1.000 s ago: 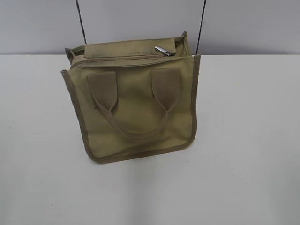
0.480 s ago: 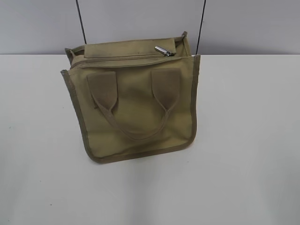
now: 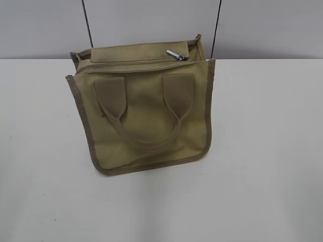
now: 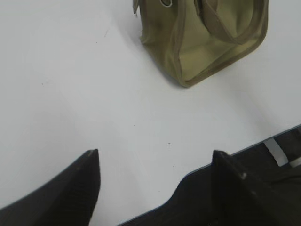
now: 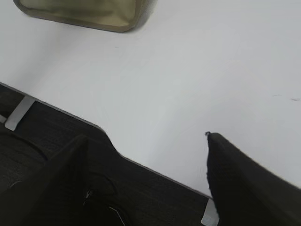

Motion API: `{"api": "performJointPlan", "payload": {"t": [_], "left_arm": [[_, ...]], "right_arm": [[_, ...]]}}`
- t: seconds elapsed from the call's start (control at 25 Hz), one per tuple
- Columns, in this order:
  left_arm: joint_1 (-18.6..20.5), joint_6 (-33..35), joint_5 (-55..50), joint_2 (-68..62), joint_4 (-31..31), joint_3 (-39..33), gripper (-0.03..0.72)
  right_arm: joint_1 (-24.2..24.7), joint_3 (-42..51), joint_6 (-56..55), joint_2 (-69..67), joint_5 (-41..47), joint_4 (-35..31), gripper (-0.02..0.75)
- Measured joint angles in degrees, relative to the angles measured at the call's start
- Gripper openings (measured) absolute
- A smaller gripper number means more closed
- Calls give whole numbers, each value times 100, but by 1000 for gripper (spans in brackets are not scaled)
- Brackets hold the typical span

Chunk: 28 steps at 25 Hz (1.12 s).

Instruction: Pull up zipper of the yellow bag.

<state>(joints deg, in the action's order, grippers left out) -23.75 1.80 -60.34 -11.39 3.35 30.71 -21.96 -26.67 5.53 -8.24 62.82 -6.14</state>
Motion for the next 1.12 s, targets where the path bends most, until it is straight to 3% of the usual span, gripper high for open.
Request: {"api": "performJointPlan", "payload": {"t": [0.12,0.36,0.52,0.68,1.12], "left_arm": [[400,0,0,111,0,-5,552],[1588,0,18,655,0,-5,552],[2109,0,24,949,0,-5,552],[2240,0,33,1158,0,-5,552],[2244,0,30,1162,-4,-5,552]], "right_arm": [[302,0,0,5,-5,-6,564],[1549,0,5,92,-5,-6,564],[2260,0,5,398,-5,-6,564],[2559,0,5,785,-12,-6,564],[2567,12,5,853,-12,-6,564]]}}
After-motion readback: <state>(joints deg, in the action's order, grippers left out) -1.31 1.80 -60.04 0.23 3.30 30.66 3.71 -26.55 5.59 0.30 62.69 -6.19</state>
